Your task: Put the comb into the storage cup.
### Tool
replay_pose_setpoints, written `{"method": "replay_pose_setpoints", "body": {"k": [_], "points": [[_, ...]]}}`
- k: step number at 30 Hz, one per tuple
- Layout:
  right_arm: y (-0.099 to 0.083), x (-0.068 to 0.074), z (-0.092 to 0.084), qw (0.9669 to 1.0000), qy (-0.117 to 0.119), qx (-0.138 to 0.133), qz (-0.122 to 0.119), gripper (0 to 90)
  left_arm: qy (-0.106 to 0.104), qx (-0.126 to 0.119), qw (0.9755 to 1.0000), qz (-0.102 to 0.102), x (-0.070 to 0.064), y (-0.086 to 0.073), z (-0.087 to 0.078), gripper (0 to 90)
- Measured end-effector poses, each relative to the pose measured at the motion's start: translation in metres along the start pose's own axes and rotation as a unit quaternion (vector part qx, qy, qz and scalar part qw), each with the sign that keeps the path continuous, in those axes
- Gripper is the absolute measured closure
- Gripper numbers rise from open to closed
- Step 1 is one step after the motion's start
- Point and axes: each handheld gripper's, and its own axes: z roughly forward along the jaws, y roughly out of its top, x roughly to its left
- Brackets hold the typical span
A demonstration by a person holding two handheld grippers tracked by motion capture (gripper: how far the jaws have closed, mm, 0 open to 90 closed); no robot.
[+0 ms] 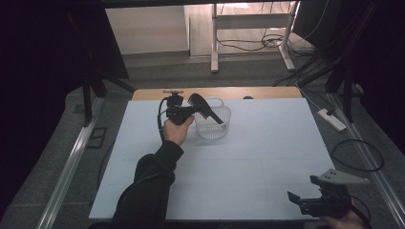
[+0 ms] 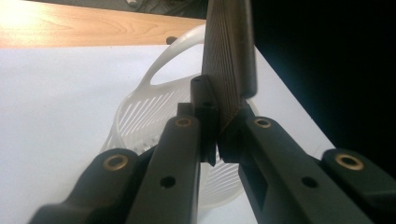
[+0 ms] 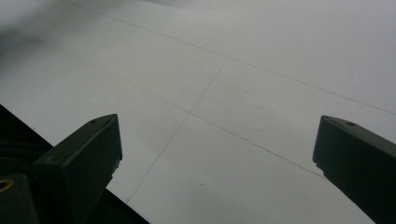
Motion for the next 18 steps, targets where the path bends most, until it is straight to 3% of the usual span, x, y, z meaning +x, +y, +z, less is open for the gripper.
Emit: {"method": "replay_pose_setpoints", "body": {"k": [8, 18], "points": [[0.000, 0.000, 0.001, 1.0000, 0.000, 0.002, -0.002, 2.4, -0.003, -0.013, 0.9994, -0.031, 0.011, -0.007, -0.001, 87.0], [0.000, 0.000, 0.001, 1.0000, -0.001, 0.003, -0.002, 2.6, -0.005, -0.021, 0.9970, -0.075, 0.027, -0.016, -0.003, 84.3]]}}
